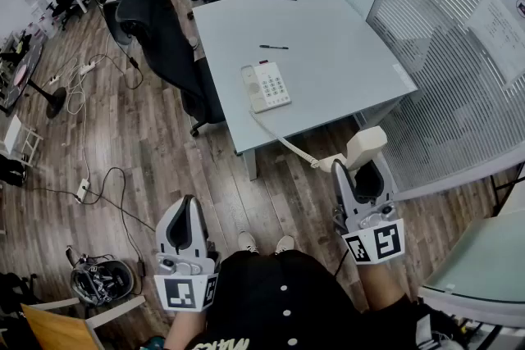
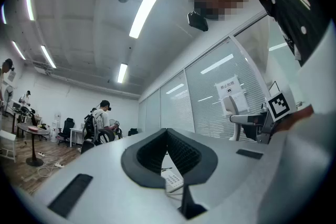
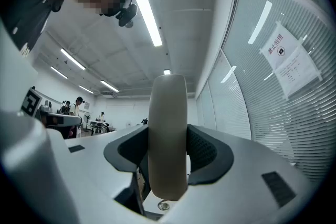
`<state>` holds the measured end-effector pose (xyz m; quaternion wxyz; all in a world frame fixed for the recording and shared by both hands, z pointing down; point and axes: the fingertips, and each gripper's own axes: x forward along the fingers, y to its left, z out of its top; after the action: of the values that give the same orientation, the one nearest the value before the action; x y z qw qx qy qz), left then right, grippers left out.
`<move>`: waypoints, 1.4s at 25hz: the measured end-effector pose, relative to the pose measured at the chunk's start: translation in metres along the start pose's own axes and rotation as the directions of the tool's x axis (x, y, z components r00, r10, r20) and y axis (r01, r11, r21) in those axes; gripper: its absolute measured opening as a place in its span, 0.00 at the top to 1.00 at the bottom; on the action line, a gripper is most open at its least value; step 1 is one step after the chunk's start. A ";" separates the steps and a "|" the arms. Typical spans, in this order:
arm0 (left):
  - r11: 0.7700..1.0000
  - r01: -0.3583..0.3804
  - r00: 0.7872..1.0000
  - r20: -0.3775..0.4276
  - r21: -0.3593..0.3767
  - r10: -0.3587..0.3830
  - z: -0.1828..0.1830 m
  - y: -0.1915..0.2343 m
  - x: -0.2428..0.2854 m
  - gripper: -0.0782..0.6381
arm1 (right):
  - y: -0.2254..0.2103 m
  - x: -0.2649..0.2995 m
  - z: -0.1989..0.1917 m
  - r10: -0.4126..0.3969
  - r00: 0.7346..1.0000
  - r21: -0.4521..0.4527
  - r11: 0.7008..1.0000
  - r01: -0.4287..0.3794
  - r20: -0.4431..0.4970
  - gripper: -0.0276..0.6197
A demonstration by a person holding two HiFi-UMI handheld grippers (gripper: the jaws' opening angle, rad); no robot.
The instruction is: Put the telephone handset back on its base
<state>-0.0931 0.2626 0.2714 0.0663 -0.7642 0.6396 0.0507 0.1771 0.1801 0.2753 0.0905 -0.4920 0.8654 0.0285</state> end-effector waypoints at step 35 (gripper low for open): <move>0.998 -0.056 0.997 -0.047 0.015 0.057 -0.025 -0.013 0.044 0.87 | -0.046 0.017 -0.027 0.036 0.999 0.055 0.998 -0.035 -0.012 0.59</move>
<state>-0.0731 0.2177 0.2896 0.0549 -0.7464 0.6626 0.0301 0.2051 0.1384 0.3004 0.0975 -0.4741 0.8750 0.0033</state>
